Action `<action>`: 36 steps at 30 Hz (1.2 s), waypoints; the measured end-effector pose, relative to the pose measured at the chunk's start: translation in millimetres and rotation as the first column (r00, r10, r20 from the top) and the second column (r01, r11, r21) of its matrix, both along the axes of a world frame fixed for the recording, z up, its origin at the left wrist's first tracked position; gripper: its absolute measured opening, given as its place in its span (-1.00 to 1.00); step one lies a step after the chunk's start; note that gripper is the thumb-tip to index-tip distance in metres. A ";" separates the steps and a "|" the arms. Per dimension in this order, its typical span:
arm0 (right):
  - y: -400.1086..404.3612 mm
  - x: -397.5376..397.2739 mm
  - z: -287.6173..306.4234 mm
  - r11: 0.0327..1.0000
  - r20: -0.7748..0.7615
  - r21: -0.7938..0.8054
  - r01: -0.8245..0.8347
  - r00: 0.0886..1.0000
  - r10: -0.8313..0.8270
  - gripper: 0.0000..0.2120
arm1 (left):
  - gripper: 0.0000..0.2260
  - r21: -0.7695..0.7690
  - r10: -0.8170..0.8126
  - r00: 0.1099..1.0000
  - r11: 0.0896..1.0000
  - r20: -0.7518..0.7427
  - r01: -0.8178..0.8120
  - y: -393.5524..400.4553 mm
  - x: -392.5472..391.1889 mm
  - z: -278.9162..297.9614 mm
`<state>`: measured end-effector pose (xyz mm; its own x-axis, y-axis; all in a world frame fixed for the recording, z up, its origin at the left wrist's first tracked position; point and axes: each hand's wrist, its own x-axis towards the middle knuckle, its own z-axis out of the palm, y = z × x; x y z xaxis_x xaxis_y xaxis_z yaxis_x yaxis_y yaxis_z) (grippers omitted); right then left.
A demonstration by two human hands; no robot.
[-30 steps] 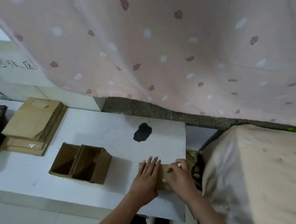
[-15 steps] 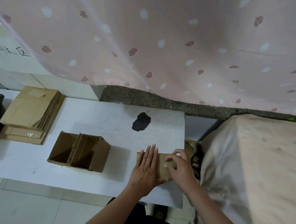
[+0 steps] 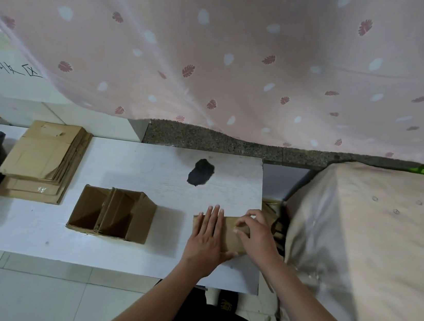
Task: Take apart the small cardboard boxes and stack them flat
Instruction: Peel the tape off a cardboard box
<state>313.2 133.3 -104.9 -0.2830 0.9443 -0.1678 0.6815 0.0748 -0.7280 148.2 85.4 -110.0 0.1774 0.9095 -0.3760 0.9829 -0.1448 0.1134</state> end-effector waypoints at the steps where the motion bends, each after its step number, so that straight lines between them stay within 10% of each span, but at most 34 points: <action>1: 0.8 -0.7 -0.5 1.000 0.000 0.004 0.001 1.000 -0.001 -0.93 | -0.06 -0.005 0.000 1.000 1.000 0.001 0.000 0.0 0.1 0.4; 17: 8.1 -12.5 -1.9 0.979 0.392 0.062 -0.196 0.906 0.156 -0.82 | -0.06 -0.011 0.001 1.000 1.000 -0.012 -0.001 0.7 0.8 -0.3; 27: 7.5 6.5 18.0 0.982 0.041 -0.109 -0.151 0.987 0.157 -0.82 | -0.05 -0.026 0.014 1.000 1.000 0.001 -0.014 2.6 0.9 -0.9; 36: 13.6 8.4 25.4 0.981 0.033 -0.181 -0.065 0.997 0.072 -0.77 | -0.03 -0.024 0.017 1.000 1.000 0.008 -0.017 4.6 -0.9 -3.4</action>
<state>321.6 146.9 -79.6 -0.3361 0.8761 -0.3456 0.7076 -0.0073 -0.7066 147.2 90.0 -113.5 0.1649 0.9033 -0.3961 0.9843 -0.1249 0.1249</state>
